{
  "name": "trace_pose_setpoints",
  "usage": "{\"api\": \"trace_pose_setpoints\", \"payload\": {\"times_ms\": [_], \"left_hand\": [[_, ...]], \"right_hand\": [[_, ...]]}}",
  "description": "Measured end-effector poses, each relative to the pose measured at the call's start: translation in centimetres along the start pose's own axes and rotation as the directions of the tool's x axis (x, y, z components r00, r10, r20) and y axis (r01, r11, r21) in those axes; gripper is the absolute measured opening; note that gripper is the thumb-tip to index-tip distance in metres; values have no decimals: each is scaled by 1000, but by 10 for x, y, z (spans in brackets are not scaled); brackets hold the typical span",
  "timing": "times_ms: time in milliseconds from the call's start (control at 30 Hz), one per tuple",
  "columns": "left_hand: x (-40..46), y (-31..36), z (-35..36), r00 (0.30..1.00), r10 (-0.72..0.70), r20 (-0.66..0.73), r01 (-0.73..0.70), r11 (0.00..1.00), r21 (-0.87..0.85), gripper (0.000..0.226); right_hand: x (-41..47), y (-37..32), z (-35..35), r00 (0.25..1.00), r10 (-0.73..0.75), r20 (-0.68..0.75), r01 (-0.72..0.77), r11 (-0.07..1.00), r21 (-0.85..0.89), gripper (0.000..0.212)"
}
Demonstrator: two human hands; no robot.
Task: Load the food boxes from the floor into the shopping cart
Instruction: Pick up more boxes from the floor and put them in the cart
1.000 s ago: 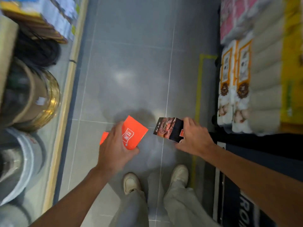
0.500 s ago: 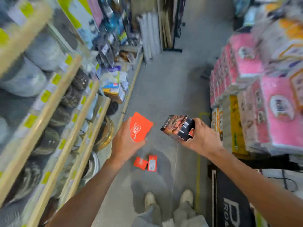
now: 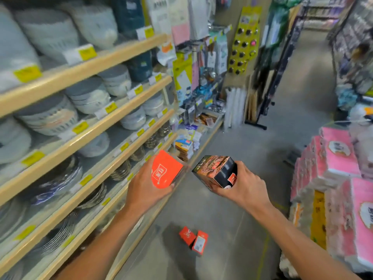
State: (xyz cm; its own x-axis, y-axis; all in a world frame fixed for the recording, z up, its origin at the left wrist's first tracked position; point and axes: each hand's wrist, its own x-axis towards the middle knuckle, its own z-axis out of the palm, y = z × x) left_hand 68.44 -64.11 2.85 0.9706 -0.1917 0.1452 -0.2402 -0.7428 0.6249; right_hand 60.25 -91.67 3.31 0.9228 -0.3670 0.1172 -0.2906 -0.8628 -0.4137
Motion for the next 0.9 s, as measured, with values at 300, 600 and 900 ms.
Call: {"api": "trace_pose_setpoints", "payload": {"times_ms": [300,600,900], "left_hand": [[-145,-44,-101,879,-335,-338,362,932,17,101],[-357,-103,-187,518,-560,-647,646,752,-133,91],[-588,-139,-261,167,-621,-766,747,586,-313,73]], "right_hand": [[-32,-117,31,899,-400,180,374,913,162,85],[-166,-275,56,542,-774,327,714,630,306,102],[-374,-419,84,155,-904,398,839,333,430,91]]}}
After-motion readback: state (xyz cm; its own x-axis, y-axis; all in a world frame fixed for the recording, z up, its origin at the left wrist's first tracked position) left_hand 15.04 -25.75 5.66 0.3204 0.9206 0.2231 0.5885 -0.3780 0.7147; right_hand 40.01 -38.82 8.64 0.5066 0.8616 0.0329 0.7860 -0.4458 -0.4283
